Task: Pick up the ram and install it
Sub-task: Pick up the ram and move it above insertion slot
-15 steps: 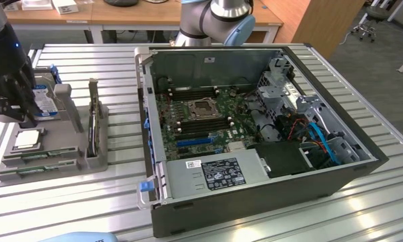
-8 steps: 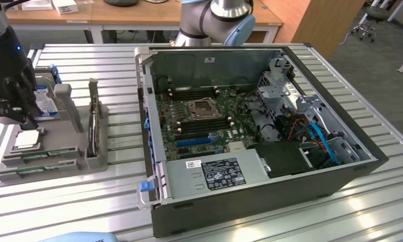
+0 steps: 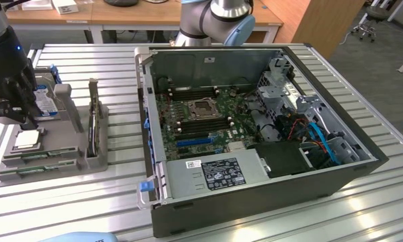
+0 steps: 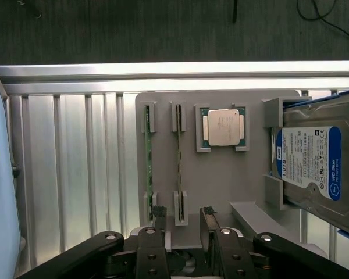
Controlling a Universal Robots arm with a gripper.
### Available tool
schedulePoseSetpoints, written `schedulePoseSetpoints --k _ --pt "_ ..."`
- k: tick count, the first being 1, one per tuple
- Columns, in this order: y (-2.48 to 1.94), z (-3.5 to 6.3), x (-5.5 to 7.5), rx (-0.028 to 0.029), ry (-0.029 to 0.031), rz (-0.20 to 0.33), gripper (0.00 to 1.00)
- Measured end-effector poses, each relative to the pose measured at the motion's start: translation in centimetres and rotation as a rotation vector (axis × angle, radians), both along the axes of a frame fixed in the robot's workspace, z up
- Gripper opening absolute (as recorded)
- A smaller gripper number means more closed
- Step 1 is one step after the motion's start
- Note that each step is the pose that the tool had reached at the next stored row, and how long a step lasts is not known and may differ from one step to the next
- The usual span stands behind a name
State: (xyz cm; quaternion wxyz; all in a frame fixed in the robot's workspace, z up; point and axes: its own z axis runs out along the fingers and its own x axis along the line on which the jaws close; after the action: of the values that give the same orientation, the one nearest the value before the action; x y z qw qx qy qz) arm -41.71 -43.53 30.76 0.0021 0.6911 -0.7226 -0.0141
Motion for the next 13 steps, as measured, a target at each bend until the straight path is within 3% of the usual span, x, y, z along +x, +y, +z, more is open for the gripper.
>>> schedulePoseSetpoints --k 13 --pt "0.0 -0.89 0.0 -0.0001 0.0002 0.0 0.37"
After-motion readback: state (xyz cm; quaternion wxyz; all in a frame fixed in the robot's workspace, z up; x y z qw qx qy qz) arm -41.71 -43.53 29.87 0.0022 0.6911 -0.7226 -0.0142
